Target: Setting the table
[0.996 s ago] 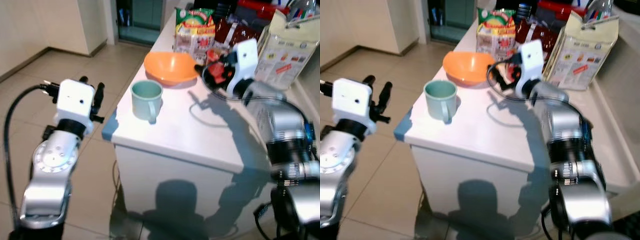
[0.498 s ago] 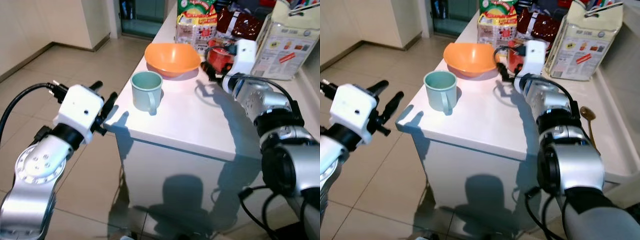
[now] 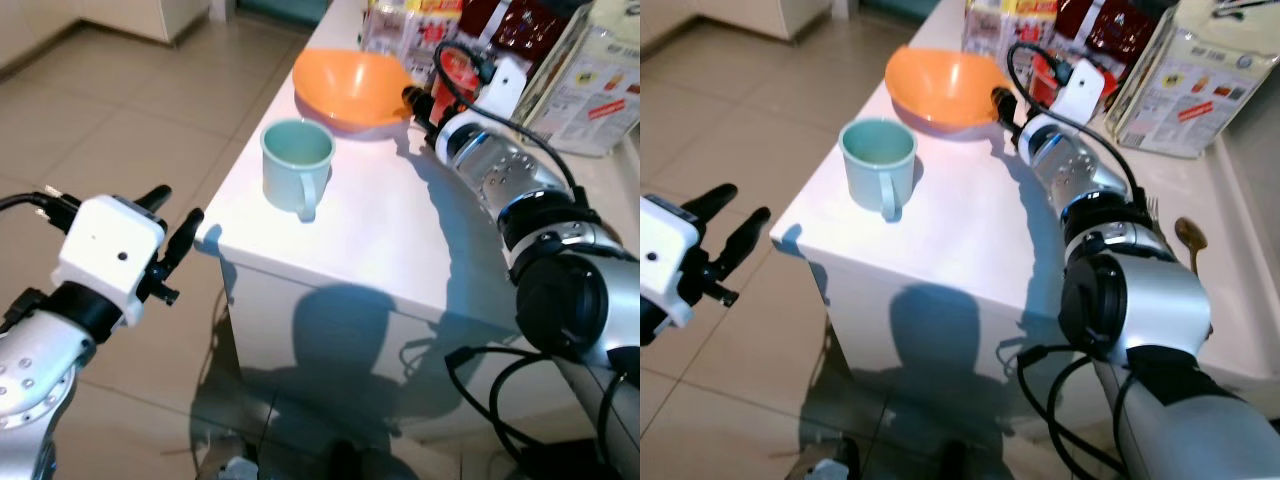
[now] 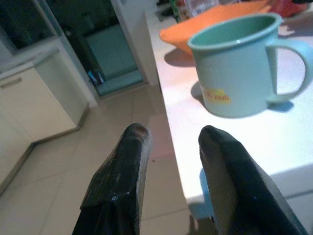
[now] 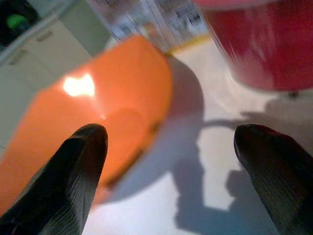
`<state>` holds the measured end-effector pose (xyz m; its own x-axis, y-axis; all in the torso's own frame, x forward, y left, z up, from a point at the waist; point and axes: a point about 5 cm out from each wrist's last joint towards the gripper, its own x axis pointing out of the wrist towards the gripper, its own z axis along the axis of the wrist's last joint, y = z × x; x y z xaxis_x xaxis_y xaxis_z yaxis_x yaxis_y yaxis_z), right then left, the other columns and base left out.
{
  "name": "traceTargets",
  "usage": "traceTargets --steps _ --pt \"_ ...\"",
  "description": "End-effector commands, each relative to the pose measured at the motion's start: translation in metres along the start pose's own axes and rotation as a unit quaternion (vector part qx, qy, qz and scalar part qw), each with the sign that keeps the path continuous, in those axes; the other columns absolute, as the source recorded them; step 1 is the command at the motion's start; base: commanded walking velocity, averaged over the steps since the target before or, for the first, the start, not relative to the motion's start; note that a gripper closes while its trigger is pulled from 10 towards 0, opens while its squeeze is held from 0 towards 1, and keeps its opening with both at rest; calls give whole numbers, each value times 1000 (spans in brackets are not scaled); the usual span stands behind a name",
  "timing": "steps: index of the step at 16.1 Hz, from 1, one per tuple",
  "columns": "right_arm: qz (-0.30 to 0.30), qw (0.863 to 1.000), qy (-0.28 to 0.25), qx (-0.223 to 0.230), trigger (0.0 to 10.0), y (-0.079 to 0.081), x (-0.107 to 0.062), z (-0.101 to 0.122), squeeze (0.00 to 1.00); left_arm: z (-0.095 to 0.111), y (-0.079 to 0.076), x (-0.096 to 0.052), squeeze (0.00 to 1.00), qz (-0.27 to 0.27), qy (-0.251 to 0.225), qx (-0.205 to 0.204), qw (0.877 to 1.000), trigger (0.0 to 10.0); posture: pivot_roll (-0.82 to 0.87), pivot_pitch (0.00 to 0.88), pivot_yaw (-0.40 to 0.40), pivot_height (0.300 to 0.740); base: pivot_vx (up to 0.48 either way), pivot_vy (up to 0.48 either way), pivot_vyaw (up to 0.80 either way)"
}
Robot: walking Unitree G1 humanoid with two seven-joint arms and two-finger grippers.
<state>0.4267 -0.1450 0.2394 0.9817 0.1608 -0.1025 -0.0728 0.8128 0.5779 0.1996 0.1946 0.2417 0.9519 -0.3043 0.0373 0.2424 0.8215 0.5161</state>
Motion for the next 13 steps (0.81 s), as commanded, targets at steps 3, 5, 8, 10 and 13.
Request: traceTargets --steps 3,5,8,10,13 --pt "-16 999 9 31 10000 1 1 -5 0 9 -1 -9 0 -24 -4 9 1000 10000 299 236 -151 740 0 0 0" --pt "-1 999 15 52 10000 7 2 -9 0 12 -2 -11 0 -33 -8 6 999 10000 307 238 -149 740 0 0 0" --pt "28 995 10 93 10000 12 2 -7 0 14 -6 -12 0 -51 -12 -1 999 10000 312 231 -145 740 0 0 0" --pt "38 994 17 106 10000 15 2 -7 0 14 -5 -11 0 -53 -11 0 999 10000 315 226 -141 740 0 0 0" --pt "44 992 20 120 9882 17 2 -9 0 15 -6 -11 0 -58 -14 0 998 10000 318 222 -140 740 0 0 0"
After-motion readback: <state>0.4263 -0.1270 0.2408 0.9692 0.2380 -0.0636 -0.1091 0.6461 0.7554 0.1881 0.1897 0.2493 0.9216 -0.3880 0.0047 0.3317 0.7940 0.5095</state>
